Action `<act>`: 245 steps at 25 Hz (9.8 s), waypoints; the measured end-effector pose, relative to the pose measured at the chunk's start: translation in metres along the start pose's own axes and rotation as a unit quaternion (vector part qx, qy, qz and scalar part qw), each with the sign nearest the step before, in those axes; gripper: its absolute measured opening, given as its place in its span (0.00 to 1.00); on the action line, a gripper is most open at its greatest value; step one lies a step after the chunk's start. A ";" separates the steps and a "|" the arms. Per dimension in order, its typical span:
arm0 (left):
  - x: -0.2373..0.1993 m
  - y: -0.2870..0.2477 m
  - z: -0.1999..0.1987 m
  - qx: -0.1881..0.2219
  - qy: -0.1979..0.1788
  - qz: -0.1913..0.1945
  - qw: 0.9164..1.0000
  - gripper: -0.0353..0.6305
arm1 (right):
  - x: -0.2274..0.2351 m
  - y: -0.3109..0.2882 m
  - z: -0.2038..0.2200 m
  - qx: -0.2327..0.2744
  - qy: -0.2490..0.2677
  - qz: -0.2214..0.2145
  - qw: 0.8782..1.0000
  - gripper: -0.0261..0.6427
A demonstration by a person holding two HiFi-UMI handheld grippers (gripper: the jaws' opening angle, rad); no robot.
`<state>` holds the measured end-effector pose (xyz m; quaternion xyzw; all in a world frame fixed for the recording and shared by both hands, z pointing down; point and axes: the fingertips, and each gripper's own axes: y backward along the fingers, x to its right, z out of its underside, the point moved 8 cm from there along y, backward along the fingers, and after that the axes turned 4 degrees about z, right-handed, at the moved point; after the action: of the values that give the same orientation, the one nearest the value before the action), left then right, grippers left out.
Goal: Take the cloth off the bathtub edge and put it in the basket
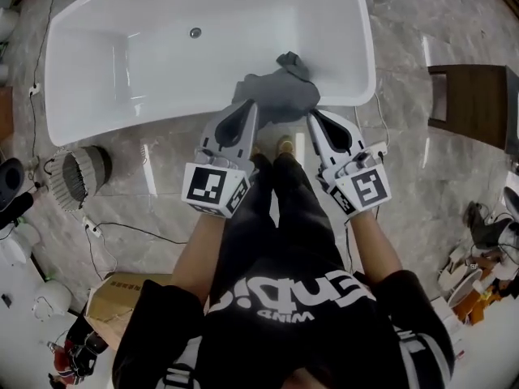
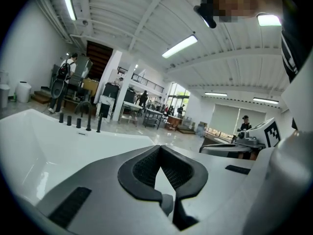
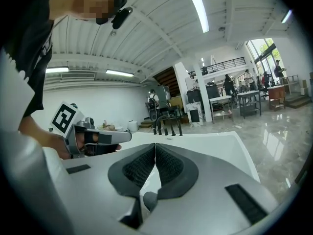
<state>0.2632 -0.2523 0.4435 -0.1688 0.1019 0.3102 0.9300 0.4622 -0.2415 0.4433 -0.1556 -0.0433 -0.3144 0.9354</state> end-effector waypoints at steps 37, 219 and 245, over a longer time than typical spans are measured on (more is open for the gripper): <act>-0.024 -0.009 0.069 -0.052 0.052 -0.023 0.997 0.07 | 0.041 -0.131 0.200 -0.314 0.251 -0.161 0.901 0.44; -0.472 0.914 -0.046 0.197 0.133 -0.583 0.777 0.07 | -1.086 -0.519 -0.199 -0.022 0.277 -0.638 0.718 0.14; -0.557 0.901 0.031 0.182 0.216 -0.573 0.769 0.07 | -1.103 -0.599 -0.029 -0.156 0.298 -0.617 0.711 0.14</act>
<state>-0.7232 0.1339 0.4103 -0.0863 0.2390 -0.3493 0.9019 -0.7796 -0.0686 0.3764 -0.1361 0.2006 -0.8543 0.4598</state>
